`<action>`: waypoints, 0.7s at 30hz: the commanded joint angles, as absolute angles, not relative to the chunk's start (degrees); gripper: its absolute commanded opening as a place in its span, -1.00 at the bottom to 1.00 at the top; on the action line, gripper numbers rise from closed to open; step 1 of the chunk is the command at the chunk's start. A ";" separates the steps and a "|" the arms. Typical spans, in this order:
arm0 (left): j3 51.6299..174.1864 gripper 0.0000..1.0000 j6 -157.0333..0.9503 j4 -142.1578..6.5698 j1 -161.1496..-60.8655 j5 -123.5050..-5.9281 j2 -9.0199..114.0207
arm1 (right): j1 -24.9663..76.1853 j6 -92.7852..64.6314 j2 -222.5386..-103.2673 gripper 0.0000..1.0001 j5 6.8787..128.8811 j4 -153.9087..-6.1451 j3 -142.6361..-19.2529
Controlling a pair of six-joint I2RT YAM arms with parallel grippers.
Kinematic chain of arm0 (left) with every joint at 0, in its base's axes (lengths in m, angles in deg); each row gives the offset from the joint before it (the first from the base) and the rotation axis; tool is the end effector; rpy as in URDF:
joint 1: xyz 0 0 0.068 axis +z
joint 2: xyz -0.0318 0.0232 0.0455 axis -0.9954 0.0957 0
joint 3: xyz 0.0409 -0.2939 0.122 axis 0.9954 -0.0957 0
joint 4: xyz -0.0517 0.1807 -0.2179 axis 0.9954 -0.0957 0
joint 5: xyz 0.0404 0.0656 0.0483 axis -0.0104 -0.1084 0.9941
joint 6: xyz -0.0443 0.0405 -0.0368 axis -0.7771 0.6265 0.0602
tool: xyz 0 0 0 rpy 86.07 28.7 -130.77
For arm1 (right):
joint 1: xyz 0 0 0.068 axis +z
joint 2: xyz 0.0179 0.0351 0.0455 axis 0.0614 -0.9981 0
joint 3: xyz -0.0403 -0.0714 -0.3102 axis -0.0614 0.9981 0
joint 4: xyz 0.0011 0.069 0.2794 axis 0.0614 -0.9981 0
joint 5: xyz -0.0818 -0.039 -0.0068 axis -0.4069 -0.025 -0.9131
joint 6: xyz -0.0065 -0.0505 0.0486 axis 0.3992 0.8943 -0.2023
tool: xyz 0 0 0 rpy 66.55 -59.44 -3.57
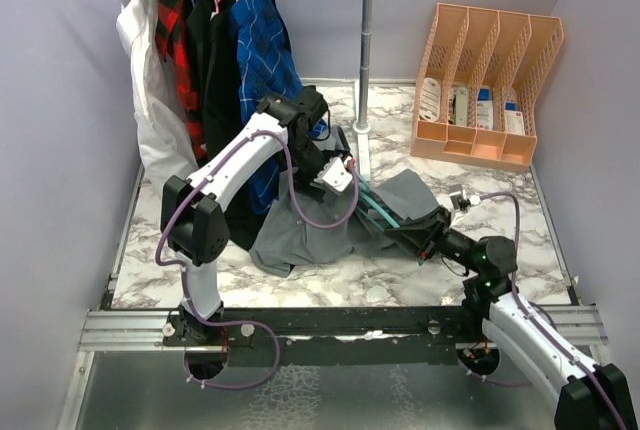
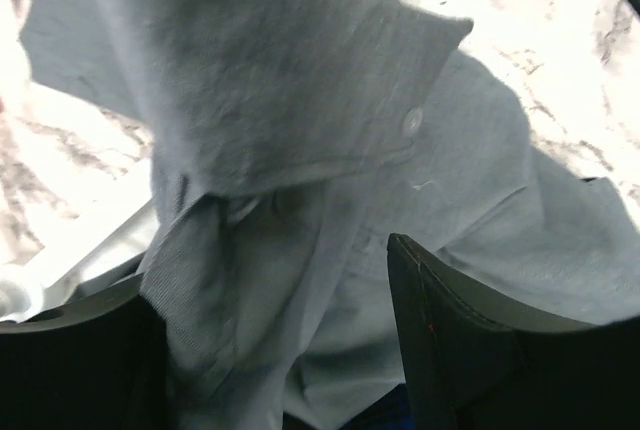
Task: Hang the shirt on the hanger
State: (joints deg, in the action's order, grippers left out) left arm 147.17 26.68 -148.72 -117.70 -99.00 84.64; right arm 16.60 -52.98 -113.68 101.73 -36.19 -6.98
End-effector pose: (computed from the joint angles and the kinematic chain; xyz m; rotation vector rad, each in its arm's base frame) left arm 0.3208 -0.2566 0.3523 2.2929 1.0629 -0.7408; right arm 0.1127 0.0820 0.2200 -0.3431 1.5242 1.4129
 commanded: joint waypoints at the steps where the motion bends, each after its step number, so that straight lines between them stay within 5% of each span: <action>1: 145.40 0.40 23.49 -151.46 -118.43 -98.71 83.60 | 16.52 -52.00 -112.33 -0.98 100.28 -34.50 -7.42; 4: 145.85 0.39 21.67 -151.46 -118.43 -100.48 84.00 | 16.51 -52.42 -113.02 -0.99 99.99 -33.55 -7.23; 6: 146.80 0.21 20.59 -151.46 -118.43 -102.16 84.33 | 16.52 -53.03 -113.75 -0.99 99.73 -31.99 -6.89; 10: 150.89 -0.97 17.25 -151.46 -118.52 -105.62 85.67 | 16.48 -54.00 -115.62 -0.99 99.46 -29.46 -6.48; 19: 155.49 -1.00 12.54 -151.46 -118.29 -108.22 85.41 | 16.51 -53.15 -115.93 -0.98 96.99 -35.31 -9.12; 20: 155.46 -1.00 13.64 -151.46 -117.77 -107.54 84.74 | 16.48 -51.82 -114.43 -0.66 96.25 -39.90 -10.75; 21: 155.60 -1.00 14.62 -151.46 -116.71 -107.37 83.89 | 16.52 -49.45 -112.32 0.55 95.25 -46.39 -13.21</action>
